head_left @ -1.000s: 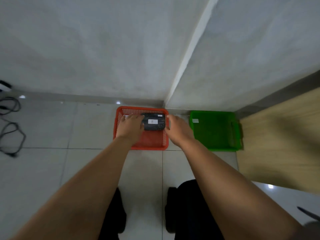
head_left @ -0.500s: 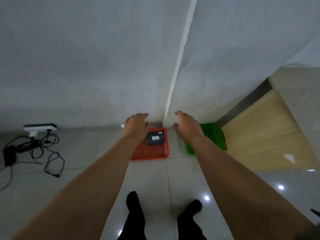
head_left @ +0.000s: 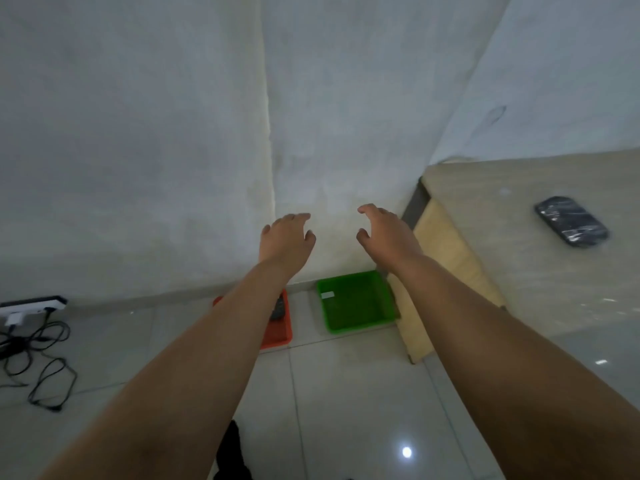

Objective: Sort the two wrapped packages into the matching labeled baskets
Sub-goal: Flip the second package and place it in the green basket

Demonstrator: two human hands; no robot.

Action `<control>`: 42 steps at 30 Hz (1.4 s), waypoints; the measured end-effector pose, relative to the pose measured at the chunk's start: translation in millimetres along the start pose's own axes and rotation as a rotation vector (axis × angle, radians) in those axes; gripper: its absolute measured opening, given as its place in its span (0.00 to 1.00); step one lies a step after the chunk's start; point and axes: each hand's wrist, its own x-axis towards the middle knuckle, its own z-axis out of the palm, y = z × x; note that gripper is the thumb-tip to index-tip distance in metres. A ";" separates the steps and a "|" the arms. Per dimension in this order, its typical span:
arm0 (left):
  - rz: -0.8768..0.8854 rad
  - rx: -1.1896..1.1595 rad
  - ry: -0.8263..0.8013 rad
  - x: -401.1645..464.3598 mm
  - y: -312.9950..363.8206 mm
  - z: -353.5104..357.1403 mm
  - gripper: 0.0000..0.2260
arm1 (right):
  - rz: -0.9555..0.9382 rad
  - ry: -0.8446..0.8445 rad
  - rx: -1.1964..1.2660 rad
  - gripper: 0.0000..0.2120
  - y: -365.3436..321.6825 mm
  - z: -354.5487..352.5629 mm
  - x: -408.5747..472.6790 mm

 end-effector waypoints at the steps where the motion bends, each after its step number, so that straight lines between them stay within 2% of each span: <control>1: 0.017 -0.002 -0.007 -6.3 19.0 8.3 0.19 | 0.006 0.004 -0.004 0.20 14.6 -12.7 -9.5; 8: 0.108 0.021 -0.010 -16.9 123.2 37.3 0.19 | 0.078 0.060 0.022 0.21 92.1 -81.5 -49.6; 16: 0.233 0.112 -0.020 13.1 191.6 79.6 0.19 | 0.117 0.115 0.061 0.20 169.8 -104.7 -58.0; 29: 0.150 -0.025 -0.026 144.8 328.6 171.1 0.19 | 0.110 0.031 0.026 0.19 345.1 -156.6 36.1; 34: 0.170 -0.025 -0.072 176.0 379.9 214.6 0.19 | 0.202 0.064 0.138 0.17 417.3 -152.4 40.1; 42: 0.160 0.013 -0.163 222.8 472.1 319.6 0.19 | 0.321 -0.035 0.209 0.17 571.8 -156.8 68.3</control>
